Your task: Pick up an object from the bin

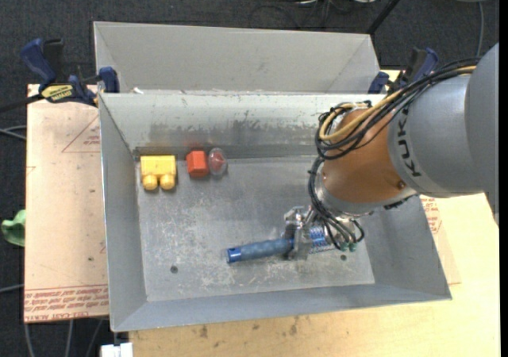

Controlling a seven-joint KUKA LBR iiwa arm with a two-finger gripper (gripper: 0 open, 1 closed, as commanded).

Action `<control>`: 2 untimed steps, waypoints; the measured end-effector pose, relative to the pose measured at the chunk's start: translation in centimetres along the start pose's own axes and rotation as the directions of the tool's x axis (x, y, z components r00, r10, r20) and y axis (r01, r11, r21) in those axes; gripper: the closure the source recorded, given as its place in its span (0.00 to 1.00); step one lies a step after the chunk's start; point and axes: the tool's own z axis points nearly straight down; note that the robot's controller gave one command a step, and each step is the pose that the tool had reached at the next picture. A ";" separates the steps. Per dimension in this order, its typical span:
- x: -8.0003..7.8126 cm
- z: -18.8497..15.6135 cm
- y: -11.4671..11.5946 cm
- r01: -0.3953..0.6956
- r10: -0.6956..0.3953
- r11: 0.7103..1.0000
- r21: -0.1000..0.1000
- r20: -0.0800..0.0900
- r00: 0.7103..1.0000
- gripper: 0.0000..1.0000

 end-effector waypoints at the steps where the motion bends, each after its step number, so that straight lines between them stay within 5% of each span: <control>1: -2.2 -13.0 -0.9 -0.064 0.064 0.998 0.000 0.010 0.998 1.00; 2: -1.7 -16.0 -0.7 -0.011 0.011 1.000 0.001 0.004 1.000 1.00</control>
Offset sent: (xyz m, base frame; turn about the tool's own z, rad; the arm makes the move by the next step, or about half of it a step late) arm 0.0195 -0.0088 0.1256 0.0663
